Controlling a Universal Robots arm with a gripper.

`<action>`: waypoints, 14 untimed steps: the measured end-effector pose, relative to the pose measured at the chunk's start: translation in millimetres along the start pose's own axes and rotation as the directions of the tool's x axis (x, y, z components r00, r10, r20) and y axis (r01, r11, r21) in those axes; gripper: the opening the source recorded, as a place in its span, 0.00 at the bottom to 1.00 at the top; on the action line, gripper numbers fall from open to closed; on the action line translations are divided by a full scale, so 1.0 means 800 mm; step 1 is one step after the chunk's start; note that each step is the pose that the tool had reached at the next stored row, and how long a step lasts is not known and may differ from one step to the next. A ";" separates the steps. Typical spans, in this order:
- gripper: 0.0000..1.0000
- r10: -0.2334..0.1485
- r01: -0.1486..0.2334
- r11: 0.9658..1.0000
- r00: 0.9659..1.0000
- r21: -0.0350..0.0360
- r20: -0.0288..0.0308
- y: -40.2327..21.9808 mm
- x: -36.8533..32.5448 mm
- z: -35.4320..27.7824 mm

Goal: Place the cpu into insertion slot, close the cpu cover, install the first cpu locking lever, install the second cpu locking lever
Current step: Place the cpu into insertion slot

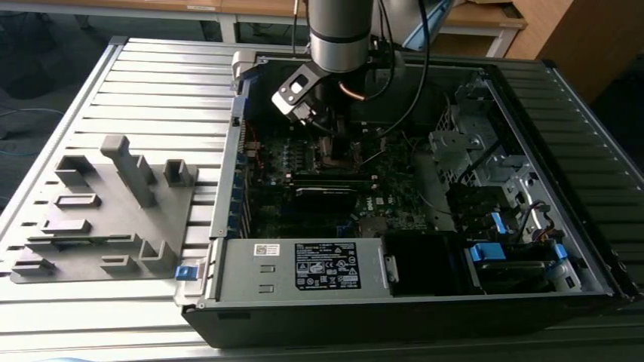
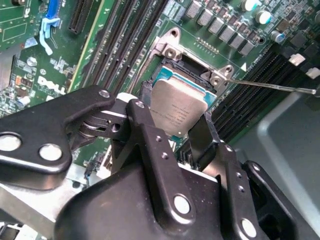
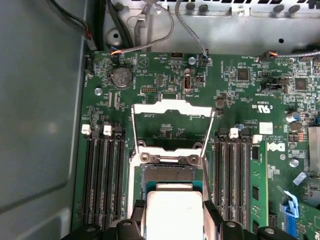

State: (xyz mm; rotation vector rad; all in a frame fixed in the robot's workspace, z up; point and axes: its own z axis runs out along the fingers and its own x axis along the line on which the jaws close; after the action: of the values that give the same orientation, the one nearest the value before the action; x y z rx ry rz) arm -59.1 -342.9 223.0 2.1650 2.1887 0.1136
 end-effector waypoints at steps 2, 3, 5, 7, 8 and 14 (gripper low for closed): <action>0.54 0.001 -0.001 1.000 1.000 0.000 0.000 -0.0001 -0.0001 0.0003; 0.54 0.001 -0.001 1.000 1.000 0.000 0.000 -0.0001 0.0000 0.0005; 0.54 0.002 -0.002 1.000 1.000 0.000 0.000 -0.0001 0.0002 0.0012; 0.54 0.002 -0.002 1.000 1.000 0.000 0.000 -0.0003 0.0013 0.0023; 0.54 0.002 -0.002 1.000 1.000 0.000 0.000 -0.0003 0.0023 0.0030; 0.54 0.001 -0.001 1.000 1.000 0.000 -0.001 -0.0007 0.0068 0.0087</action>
State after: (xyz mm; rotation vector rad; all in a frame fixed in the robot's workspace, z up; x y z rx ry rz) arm -59.1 -337.5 216.1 2.1665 2.1882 0.1152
